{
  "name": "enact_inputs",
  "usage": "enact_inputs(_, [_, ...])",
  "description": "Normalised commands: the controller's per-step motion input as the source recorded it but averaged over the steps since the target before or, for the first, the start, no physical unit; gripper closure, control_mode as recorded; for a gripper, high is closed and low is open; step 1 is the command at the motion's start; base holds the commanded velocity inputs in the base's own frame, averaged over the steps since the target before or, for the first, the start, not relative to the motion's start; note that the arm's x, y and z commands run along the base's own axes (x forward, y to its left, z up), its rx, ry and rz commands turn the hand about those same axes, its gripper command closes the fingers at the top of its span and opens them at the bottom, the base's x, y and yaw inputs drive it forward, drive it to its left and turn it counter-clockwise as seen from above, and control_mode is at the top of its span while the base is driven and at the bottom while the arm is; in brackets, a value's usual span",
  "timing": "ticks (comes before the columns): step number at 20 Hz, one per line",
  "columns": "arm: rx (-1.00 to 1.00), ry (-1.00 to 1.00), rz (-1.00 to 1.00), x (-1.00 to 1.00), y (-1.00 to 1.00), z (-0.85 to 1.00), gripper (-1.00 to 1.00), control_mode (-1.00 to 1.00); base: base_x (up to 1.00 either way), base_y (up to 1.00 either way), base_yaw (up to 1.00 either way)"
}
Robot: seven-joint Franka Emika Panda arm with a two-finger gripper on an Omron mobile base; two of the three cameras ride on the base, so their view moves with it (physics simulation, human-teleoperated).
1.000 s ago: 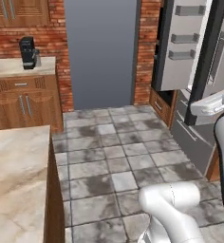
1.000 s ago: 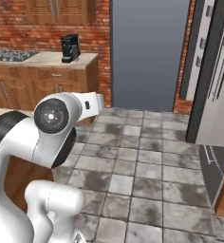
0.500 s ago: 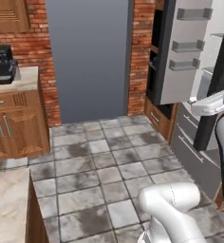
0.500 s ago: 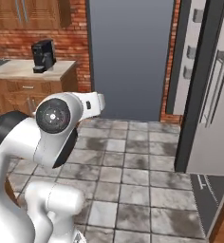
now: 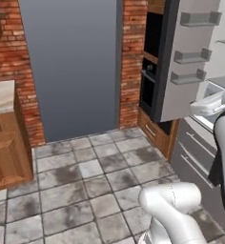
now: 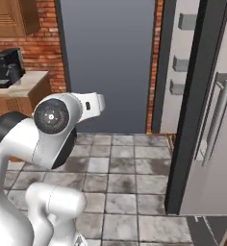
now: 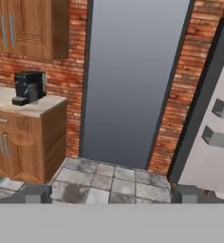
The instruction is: Take the cupcake and donut from the fridge and place them on the empty tray on the dining counter.
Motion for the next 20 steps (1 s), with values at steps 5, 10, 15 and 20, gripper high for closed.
enact_inputs(5, [0.00, 0.00, 0.00, 0.00, 0.00, 0.00, -1.00, 1.00, 0.64, -0.48, -0.33])
enact_inputs(10, [0.00, 0.00, 0.00, 0.00, 0.00, 0.00, -1.00, 1.00, 0.87, -0.08, -0.32])
enact_inputs(15, [0.00, 0.00, 0.00, 0.00, 0.00, 0.00, -1.00, 1.00, 0.92, 0.09, -0.34])
enact_inputs(20, [0.00, 0.00, 0.00, 0.00, 0.00, 0.00, -1.00, 1.00, 0.34, -0.20, -0.36])
